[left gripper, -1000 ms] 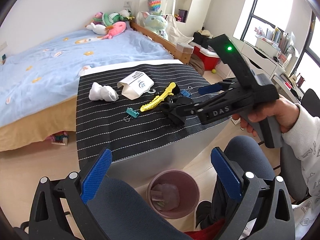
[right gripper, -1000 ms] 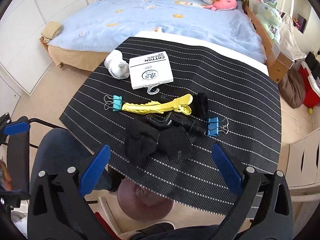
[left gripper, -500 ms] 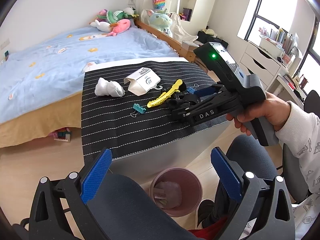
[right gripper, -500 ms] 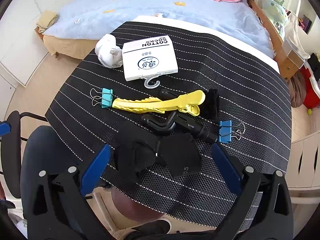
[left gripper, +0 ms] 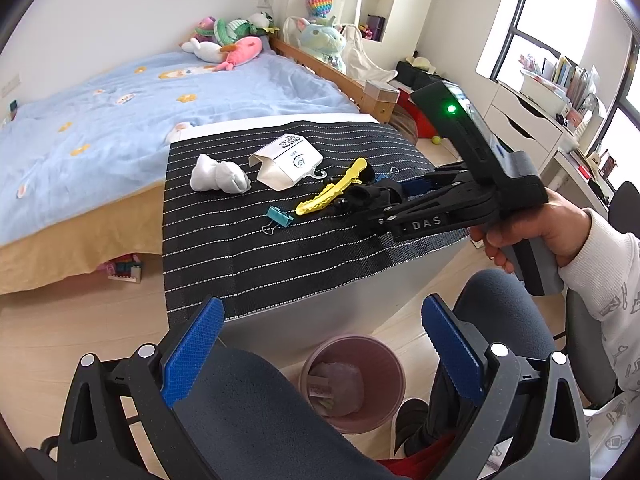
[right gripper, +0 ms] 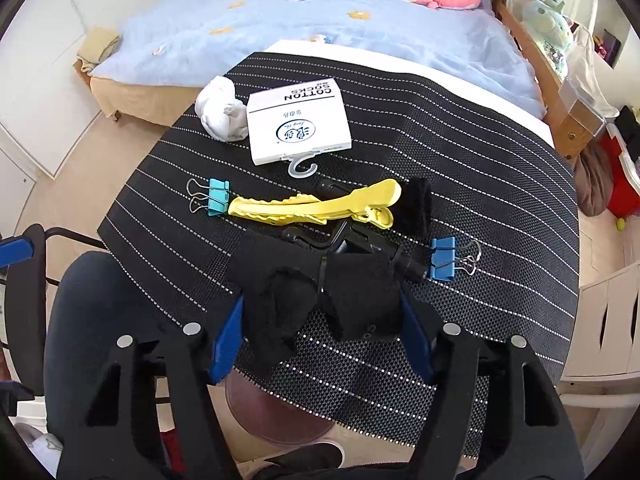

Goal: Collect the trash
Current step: 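Grasp the white sock pair with the left gripper while the right gripper holds the black socks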

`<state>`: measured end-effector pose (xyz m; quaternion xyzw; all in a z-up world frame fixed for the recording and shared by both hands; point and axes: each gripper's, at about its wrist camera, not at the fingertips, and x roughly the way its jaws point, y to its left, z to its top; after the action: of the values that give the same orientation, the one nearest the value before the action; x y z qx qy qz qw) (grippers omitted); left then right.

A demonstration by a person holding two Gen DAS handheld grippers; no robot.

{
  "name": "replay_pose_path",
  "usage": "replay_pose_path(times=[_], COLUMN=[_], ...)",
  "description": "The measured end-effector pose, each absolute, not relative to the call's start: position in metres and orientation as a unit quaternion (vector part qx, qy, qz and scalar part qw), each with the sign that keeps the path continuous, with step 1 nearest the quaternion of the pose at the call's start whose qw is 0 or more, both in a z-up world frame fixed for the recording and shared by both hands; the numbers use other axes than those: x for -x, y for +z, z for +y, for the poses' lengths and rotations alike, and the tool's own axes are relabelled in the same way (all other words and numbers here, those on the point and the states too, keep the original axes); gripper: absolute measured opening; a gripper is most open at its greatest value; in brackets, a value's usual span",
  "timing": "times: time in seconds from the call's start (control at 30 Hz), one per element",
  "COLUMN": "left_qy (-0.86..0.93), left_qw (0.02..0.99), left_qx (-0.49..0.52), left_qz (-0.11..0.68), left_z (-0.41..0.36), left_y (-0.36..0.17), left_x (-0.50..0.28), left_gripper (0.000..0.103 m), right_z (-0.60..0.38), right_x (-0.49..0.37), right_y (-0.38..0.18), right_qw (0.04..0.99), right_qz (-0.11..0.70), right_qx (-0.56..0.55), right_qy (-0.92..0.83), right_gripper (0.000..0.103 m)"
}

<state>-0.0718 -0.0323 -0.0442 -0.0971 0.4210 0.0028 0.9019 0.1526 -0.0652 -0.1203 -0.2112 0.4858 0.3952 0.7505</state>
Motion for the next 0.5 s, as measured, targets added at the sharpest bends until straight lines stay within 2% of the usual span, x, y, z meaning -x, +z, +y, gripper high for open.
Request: replay_pose_path(times=[0.5], left_qy=[0.021], left_qw=[0.909], left_qx=[0.085], left_qz=[0.407], left_z=[-0.01], left_y=[-0.029], left_x=[0.048], left_gripper=[0.095], right_z=[-0.105], right_x=[-0.143], right_y=[-0.082], right_qw=[0.78], right_qz=[0.458], right_qx=[0.154], right_qy=[0.397], right_gripper=[0.067])
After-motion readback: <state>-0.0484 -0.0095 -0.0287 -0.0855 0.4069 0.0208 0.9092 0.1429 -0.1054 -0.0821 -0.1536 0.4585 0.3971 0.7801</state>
